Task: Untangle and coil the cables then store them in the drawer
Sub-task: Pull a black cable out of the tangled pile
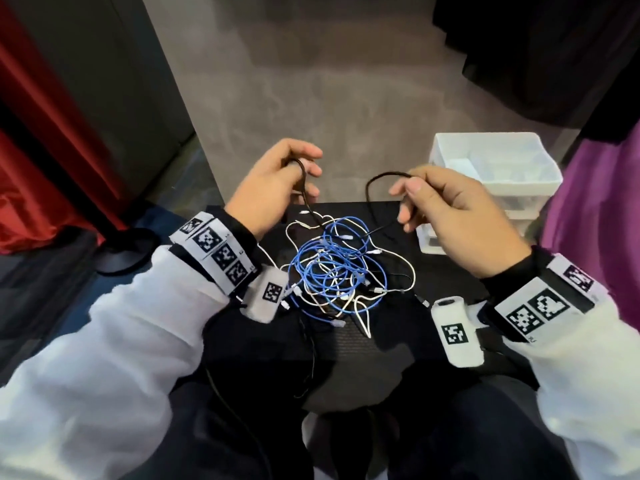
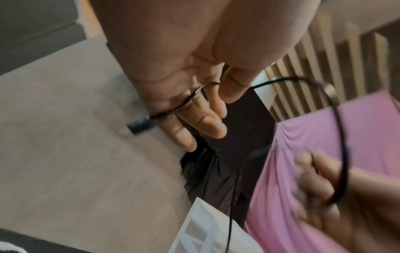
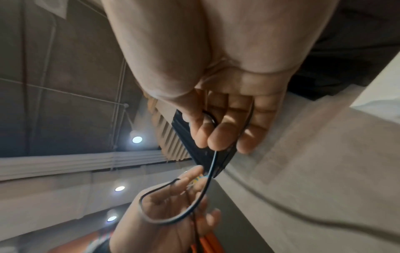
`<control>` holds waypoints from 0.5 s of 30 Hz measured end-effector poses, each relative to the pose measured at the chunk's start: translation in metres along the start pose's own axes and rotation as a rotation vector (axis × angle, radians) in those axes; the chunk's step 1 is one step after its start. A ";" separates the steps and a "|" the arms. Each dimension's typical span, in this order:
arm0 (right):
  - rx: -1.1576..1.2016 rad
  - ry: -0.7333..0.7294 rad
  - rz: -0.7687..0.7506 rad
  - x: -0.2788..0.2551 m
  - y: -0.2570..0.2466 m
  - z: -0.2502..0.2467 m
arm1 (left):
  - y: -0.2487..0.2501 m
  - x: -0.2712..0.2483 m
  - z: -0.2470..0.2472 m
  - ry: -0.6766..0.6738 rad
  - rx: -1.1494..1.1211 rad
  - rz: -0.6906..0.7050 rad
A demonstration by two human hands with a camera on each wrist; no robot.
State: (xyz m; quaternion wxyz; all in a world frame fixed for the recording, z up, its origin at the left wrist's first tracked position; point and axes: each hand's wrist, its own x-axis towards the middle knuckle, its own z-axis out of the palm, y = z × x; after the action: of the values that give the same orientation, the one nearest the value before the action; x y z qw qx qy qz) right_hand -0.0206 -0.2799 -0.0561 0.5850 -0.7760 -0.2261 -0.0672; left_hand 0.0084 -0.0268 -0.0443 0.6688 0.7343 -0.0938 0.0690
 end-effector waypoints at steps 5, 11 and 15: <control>0.087 -0.050 -0.178 0.023 -0.037 0.015 | -0.019 -0.030 0.023 -0.374 0.082 -0.024; 0.094 -0.020 -0.018 0.033 -0.022 0.021 | -0.016 -0.020 -0.009 -0.142 0.085 0.043; -0.029 -0.054 0.182 0.016 0.033 0.033 | -0.010 -0.006 -0.058 0.024 0.187 0.014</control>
State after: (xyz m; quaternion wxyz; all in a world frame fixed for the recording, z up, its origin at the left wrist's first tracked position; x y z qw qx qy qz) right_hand 0.0021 -0.2517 -0.0892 0.5709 -0.8033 -0.1696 0.0040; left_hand 0.0062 0.0323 -0.0494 0.5978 0.7920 -0.0842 0.0910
